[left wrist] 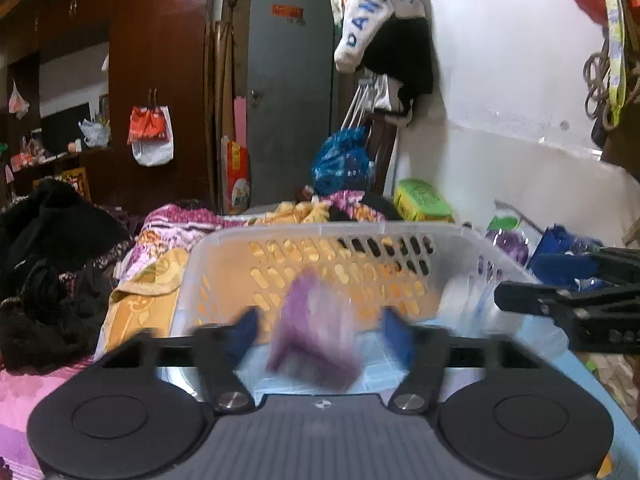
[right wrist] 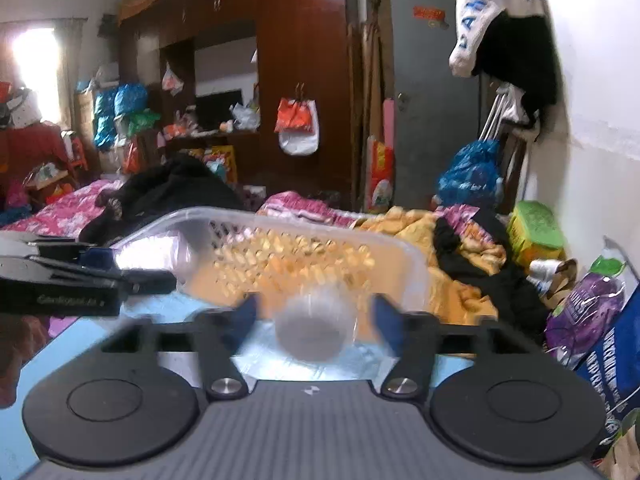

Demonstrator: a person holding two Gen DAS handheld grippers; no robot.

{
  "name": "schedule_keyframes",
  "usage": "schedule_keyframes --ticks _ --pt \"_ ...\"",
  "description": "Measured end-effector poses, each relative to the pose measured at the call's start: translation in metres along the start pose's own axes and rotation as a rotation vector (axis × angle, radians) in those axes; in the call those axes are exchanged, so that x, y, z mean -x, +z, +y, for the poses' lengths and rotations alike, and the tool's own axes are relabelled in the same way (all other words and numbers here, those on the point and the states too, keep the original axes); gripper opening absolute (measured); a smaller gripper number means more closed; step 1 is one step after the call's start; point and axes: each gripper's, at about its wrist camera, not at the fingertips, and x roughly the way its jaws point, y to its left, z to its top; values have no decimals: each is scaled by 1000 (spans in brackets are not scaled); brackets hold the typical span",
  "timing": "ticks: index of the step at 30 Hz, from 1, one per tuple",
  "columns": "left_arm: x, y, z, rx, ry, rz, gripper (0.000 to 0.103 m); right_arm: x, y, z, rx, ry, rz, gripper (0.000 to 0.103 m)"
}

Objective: Organize objects
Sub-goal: 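Carry both items over the white basket and open both grippers to drop them, then grasp the orange pill bottle with the left gripper while the right grasps a small pink pack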

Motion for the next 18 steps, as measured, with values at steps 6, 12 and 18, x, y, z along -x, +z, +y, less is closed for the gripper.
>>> schedule_keyframes --ticks 6,12,18 --pt "38 -17 -3 -3 -60 -96 90 46 -21 -12 7 11 -100 103" --pt "107 -86 -11 -29 -197 -199 91 105 -99 -37 -55 49 -144 103" --pt "142 -152 -29 -54 -270 -268 91 137 -159 -54 -174 88 -227 103"
